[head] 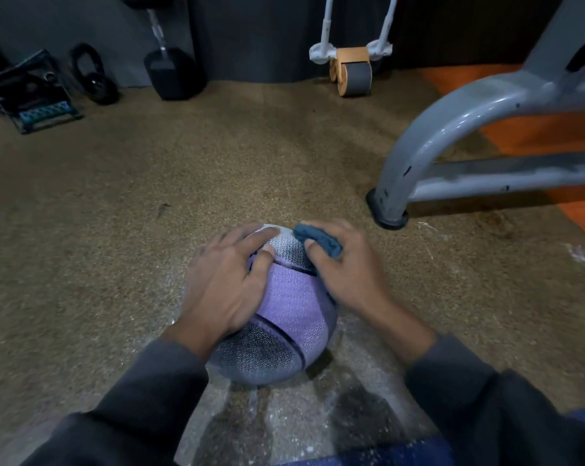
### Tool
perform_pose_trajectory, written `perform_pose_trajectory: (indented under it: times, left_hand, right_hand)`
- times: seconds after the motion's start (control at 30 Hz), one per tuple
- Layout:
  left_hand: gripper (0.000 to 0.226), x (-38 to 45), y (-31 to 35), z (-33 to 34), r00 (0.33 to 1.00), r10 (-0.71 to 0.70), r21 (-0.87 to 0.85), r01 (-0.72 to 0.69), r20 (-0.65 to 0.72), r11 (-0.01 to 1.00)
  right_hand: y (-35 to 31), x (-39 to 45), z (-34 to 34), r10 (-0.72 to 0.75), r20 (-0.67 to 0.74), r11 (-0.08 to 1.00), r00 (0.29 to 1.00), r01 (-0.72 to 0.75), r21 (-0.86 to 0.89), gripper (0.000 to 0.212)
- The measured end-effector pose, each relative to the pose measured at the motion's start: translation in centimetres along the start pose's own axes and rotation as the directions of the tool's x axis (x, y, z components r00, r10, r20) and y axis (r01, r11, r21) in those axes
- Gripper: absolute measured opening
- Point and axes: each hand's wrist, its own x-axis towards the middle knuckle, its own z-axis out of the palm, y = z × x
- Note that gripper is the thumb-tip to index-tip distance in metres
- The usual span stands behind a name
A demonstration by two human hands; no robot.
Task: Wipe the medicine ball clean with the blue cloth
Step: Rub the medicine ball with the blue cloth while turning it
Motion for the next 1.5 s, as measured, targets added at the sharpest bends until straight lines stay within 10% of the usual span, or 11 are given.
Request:
perform_pose_trajectory:
  times: [0.13, 0.37, 0.6, 0.93, 1.1, 1.5]
  left_hand:
    - [0.059, -0.2, -0.5, -0.2, 1.0, 0.004, -0.071, -0.004, 0.001, 0.997]
    - [0.057, -0.1, -0.1, 0.0, 1.0, 0.011, 0.001, -0.011, -0.005, 1.0]
    - [0.058, 0.5, -0.6, -0.2, 0.998, 0.05, -0.065, -0.048, 0.028, 0.997]
    - [0.059, 3.1, -0.5, -1.9, 0.928, -0.03, 0.12, -0.015, 0.372, 0.993]
    - [0.053, 0.8, 3.1, 0.4, 0.908, -0.414, 0.184, 0.399, 0.056, 0.898]
    - [0.058, -0.3, 1.7, 0.5, 0.965, -0.25, 0.012, 0.252, -0.079, 0.968]
  right_hand:
    - [-2.9, -3.4, 0.0, -0.228, -0.007, 0.973, 0.974, 0.228, -0.048, 0.035]
    - [-0.1, 1.6, -0.4, -0.02, 0.016, 0.993, 1.0, 0.022, -0.119, 0.033]
    - [-3.3, -3.1, -0.2, -0.251, 0.008, 0.958, 0.968, 0.25, -0.141, 0.033]
    - [0.0, 1.2, 0.3, 0.096, 0.002, 0.993, 0.995, -0.096, 0.069, 0.038]
    - [-0.1, -0.4, 0.3, 0.031, -0.075, 1.0, 0.997, -0.031, 0.001, 0.036]
    - [-4.3, 0.3, 0.5, -0.157, 0.067, 0.932, 0.985, 0.17, -0.321, 0.038]
